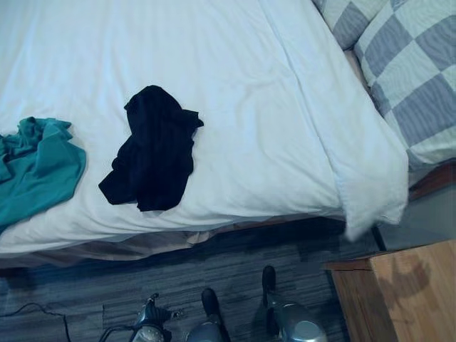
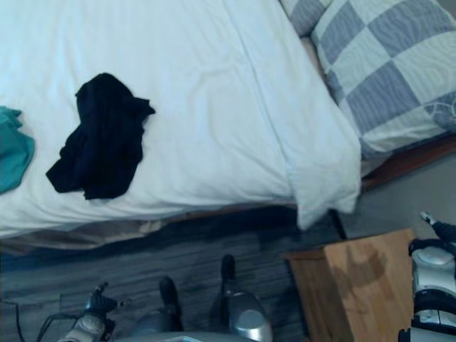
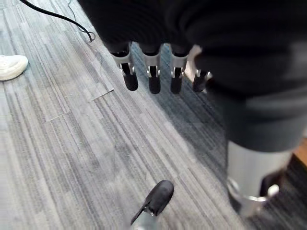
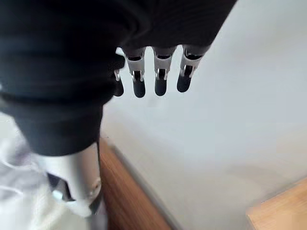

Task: Tidy up the quilt and then pick up the clothes from the bed and put them into the laundry hamper.

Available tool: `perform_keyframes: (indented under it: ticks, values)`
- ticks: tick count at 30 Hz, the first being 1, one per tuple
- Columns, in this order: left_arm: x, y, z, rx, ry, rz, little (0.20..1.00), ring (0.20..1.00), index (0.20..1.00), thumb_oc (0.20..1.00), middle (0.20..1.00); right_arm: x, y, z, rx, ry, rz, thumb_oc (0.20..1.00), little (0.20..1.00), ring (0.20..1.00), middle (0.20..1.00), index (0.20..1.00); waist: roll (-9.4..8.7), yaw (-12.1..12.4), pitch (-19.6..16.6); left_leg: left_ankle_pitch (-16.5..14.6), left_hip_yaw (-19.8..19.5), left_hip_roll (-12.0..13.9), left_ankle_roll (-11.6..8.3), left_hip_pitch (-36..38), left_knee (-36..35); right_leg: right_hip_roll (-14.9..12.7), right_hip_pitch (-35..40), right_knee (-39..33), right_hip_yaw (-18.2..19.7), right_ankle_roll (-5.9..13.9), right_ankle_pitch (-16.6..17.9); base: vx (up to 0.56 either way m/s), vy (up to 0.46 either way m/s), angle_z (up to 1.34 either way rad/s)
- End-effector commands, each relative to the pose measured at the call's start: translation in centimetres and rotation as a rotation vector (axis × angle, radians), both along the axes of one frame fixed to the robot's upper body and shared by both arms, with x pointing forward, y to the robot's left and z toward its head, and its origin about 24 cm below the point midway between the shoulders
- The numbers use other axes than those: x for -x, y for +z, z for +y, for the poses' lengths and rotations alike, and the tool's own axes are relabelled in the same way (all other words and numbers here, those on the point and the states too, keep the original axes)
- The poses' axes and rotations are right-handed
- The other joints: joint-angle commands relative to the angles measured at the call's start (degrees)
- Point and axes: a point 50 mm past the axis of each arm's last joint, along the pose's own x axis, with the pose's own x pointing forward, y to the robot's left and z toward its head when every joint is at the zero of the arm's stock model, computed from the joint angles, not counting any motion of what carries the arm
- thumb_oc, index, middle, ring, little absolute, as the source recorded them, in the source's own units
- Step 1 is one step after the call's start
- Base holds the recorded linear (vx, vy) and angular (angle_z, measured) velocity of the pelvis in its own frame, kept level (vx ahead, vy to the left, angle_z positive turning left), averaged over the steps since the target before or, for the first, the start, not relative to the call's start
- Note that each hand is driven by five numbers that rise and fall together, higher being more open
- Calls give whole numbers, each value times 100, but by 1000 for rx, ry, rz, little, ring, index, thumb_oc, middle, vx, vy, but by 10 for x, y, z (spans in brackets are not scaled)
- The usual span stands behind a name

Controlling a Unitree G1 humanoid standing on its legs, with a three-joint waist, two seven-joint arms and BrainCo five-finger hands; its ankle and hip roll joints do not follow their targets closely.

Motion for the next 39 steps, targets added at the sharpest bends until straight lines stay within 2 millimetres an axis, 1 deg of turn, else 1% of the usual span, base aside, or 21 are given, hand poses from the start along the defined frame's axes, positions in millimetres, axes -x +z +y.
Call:
perform_keyframes:
  ticks: [1, 3, 4, 5, 7, 11, 15, 16, 17, 18, 20, 21, 22, 24, 29, 30, 31, 34, 36, 37, 39]
  values:
    - [-2, -2, -1, -37, -38, 36, 1000, 1000, 1000, 1000, 1000, -39, 93, 10, 250, 92, -272, 200, 200, 200, 200, 200, 4, 312, 145, -332, -291, 451, -372, 89, 192, -275, 160, 271, -95, 608, -1065, -58, -27, -16]
    - [-10, 1, -1, -39, -43, 8, 1000, 1000, 1000, 1000, 1000, -58, 122, 28, 285, 183, -373, 200, 200, 200, 200, 200, 20, 367, 318, -328, -338, 439, -385, -96, 330, -307, 14, 334, -66, 601, -1042, -132, -62, -3]
    - [-23, 6, 2, -37, -39, -37, 1000, 1000, 1000, 1000, 1000, -76, 151, 48, 347, 280, -417, 200, 200, 200, 200, 200, 70, 436, 530, -321, -395, 420, -397, -401, 549, -360, -223, 463, -41, 583, -1026, -134, -61, 3]
    - [-23, 6, 1, -35, -37, -38, 1000, 1000, 1000, 1000, 1000, -77, 152, 49, 348, 282, -419, 200, 200, 200, 200, 200, 74, 420, 528, -327, -399, 421, -397, -420, 565, -362, -238, 472, -42, 582, -1030, -134, -58, 5]
    - [-38, 12, 2, -21, -29, -101, 1000, 1000, 1000, 1000, 1000, -91, 180, 63, 418, 338, -422, 200, 200, 200, 200, 200, 204, 490, 776, -305, -421, 378, -413, -794, 772, -469, -560, 678, -48, 569, -1014, -94, -23, 11]
    - [-50, 17, 0, -3, -12, -158, 1000, 1000, 1000, 1000, 1000, -102, 177, 65, 362, 357, -399, 200, 200, 200, 200, 200, 388, 479, 1018, -293, -389, 325, -414, -1189, 950, -572, -1009, 956, -8, 569, -1026, -80, 3, 13]
    - [-65, 27, 2, -9, 52, -261, 1000, 1000, 1000, 1000, 1000, -105, 131, 59, 237, 345, -301, 200, 200, 200, 200, 200, 537, 448, 1287, -407, -339, 307, -387, -1701, 1339, -629, -1609, 1405, 65, 554, -1099, -92, -2, 1]
    - [-67, 29, 3, -11, 124, -295, 1000, 1000, 1000, 1000, 1000, -98, 68, 66, 120, 348, -201, 200, 200, 200, 200, 200, 532, 413, 1373, -529, -384, 369, -348, -1893, 1676, -626, -1812, 1684, 89, 515, -1173, -85, -28, -6]
    - [-66, 29, 4, -13, 123, -294, 1000, 1000, 1000, 1000, 1000, -98, 67, 65, 118, 347, -200, 200, 200, 200, 200, 200, 527, 423, 1360, -538, -386, 371, -348, -1907, 1692, -626, -1824, 1694, 90, 515, -1179, -60, -33, -18]
    - [-64, 29, 7, -20, 151, -296, 1000, 1000, 1000, 1000, 1000, -89, 30, 72, 49, 350, -130, 200, 200, 200, 200, 200, 504, 410, 1372, -587, -426, 390, -320, -1929, 1797, -616, -1825, 1774, 82, 493, -1216, -4, -20, -18]
    - [-64, 31, 13, -56, 176, -310, 1000, 1000, 1000, 1000, 1000, -66, -27, 82, -79, 331, -38, 200, 200, 200, 200, 200, 447, 361, 1345, -648, -470, 409, -297, -1820, 1819, -605, -1706, 1778, 33, 485, -1251, 39, 14, -4]
    - [-61, 31, 16, -79, 198, -310, 1000, 1000, 1000, 1000, 1000, -37, -77, 94, -214, 280, 32, 200, 200, 200, 200, 200, 365, 259, 1283, -674, -488, 385, -290, -1593, 1627, -596, -1483, 1574, -3, 500, -1214, 73, 41, 11]
    - [-61, 31, 16, -79, 197, -309, 1000, 1000, 1000, 1000, 1000, -37, -77, 95, -215, 280, 33, 200, 200, 200, 200, 200, 360, 264, 1287, -670, -486, 383, -290, -1574, 1615, -596, -1465, 1563, -4, 502, -1211, 88, 47, 17]
    - [-58, 31, 17, -85, 209, -304, 1000, 1000, 1000, 1000, 1000, -3, -121, 104, -329, 232, 150, 200, 200, 200, 200, 200, 249, 166, 1135, -682, -440, 359, -295, -1270, 1398, -584, -1101, 1213, -63, 547, -1099, 75, 44, 16]
    - [-51, 25, 5, -48, 156, -275, 1000, 1000, 1000, 1000, 1000, 63, -189, 139, -528, 237, 432, 200, 200, 200, 200, 200, -6, 25, 642, -698, -332, 217, -225, -592, 869, -602, -452, 514, -99, 704, -709, 88, 124, 1]
    - [-50, 23, 2, -43, 129, -258, 1000, 1000, 1000, 1000, 1000, 71, -199, 148, -567, 247, 478, 545, 545, 545, 545, 545, -32, 15, 539, -678, -317, 188, -205, -468, 754, -597, -349, 461, -82, 724, -685, 86, 215, -17]
    - [-47, 20, -2, -42, 92, -229, 1000, 1000, 1000, 1000, 1000, 83, -212, 160, -627, 251, 550, 1000, 1000, 1000, 1000, 1000, -73, 30, 411, -641, -335, 126, -156, -256, 546, -623, -250, 533, -77, 767, -679, 57, 177, -14]
    - [-47, 17, -4, -48, 57, -193, 1000, 1000, 1000, 1000, 1000, 82, -221, 174, -667, 297, 619, 1000, 1000, 1000, 1000, 1000, -50, 46, 432, -591, -362, 101, -101, -57, 311, -684, -344, 897, -47, 924, -661, -53, 164, -3]
    - [-52, 18, -4, -67, 3, -181, 1000, 1000, 1000, 1000, 1000, 74, -223, 185, -660, 366, 661, 1000, 1000, 1000, 1000, 1000, 22, 57, 459, -522, -450, 85, -59, -99, 311, -616, -430, 1349, 180, 971, -835, -128, 142, -1]
    - [-51, 17, -4, -72, -32, -161, 1000, 1000, 1000, 1000, 1000, 73, -225, 193, -624, 452, 736, 1000, 1000, 1000, 1000, 1000, 58, 84, 392, -625, -484, -52, -18, -89, 448, -519, -136, 1225, 256, 855, -1060, 30, 114, 21]
    - [-39, 9, -13, -27, -9, -131, 1000, 1000, 1000, 1000, 1000, 60, -222, 198, -537, 567, 796, 1000, 1000, 1000, 1000, 1000, 132, 121, 349, -994, -622, -340, -16, -395, 1601, -573, 352, 832, 288, 658, -1229, 48, 144, 45]
